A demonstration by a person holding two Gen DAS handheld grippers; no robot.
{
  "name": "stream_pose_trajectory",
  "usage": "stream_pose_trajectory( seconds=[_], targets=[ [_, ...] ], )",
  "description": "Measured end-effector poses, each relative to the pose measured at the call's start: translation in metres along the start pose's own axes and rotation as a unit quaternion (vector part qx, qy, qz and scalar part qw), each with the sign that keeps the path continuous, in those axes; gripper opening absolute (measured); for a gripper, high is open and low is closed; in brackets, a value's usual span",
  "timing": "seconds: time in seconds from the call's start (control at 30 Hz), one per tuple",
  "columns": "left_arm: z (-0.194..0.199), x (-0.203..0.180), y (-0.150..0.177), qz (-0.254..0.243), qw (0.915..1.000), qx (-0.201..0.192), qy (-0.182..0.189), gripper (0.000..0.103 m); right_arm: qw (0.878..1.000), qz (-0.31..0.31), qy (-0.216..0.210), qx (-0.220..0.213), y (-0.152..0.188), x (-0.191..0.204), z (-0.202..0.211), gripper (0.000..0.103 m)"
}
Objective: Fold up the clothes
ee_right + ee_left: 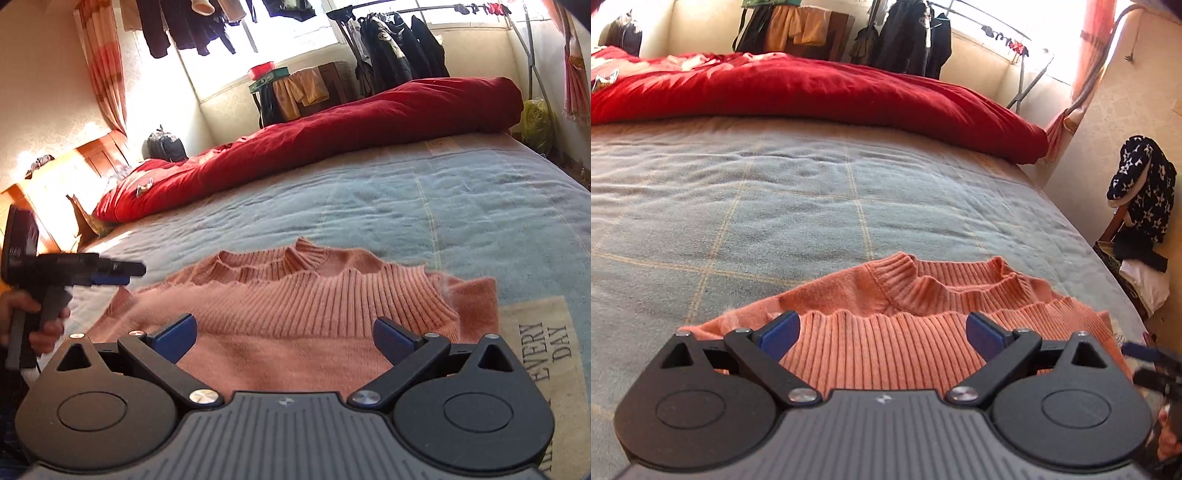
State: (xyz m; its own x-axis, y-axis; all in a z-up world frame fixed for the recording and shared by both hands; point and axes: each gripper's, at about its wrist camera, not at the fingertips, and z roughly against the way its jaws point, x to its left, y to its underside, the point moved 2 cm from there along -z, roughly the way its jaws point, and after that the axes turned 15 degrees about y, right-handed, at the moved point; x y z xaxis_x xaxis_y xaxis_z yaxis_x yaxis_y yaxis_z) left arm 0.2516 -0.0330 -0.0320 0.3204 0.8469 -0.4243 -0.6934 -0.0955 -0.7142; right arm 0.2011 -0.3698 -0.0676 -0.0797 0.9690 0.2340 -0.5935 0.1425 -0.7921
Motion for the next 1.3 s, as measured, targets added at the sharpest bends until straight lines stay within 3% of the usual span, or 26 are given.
stream_pose_trajectory(
  seconds=[0.13, 0.3, 0.43, 0.53, 0.67, 0.93, 1.13, 1.3],
  targets=[
    [0.019, -0.013, 0.031, -0.012, 0.9998, -0.014, 0.000, 0.097, 1.000, -0.007, 0.001, 0.001, -0.030, 0.004, -0.033, 0.103],
    [0.022, -0.010, 0.042, -0.027, 0.9989, 0.002, -0.038, 0.097, 0.998, -0.006, -0.043, 0.053, -0.045, 0.011, -0.094, 0.103],
    [0.022, -0.001, 0.043, -0.015, 0.9993, -0.001, -0.035, 0.097, 0.995, -0.016, -0.029, 0.098, -0.041, 0.008, -0.140, 0.103],
    [0.017, 0.000, 0.044, -0.010, 0.9995, 0.003, -0.030, 0.097, 0.996, -0.010, -0.005, 0.092, -0.045, 0.005, -0.150, 0.103],
    [0.014, -0.003, 0.046, -0.005, 0.9999, 0.004, -0.012, 0.097, 0.996, 0.002, 0.045, 0.076, -0.052, 0.009, -0.140, 0.103],
    [0.031, -0.029, 0.046, -0.009, 0.9994, -0.013, 0.032, 0.097, 0.995, 0.050, 0.058, 0.062, -0.039, 0.038, -0.076, 0.103],
    [0.044, -0.053, 0.049, -0.026, 0.9980, -0.023, 0.054, 0.097, 0.994, 0.043, 0.076, 0.060, -0.024, 0.046, -0.033, 0.103],
    [0.029, -0.048, 0.053, -0.016, 0.9976, -0.012, 0.066, 0.097, 0.993, 0.016, 0.087, 0.072, -0.001, 0.041, -0.013, 0.103]
  ],
)
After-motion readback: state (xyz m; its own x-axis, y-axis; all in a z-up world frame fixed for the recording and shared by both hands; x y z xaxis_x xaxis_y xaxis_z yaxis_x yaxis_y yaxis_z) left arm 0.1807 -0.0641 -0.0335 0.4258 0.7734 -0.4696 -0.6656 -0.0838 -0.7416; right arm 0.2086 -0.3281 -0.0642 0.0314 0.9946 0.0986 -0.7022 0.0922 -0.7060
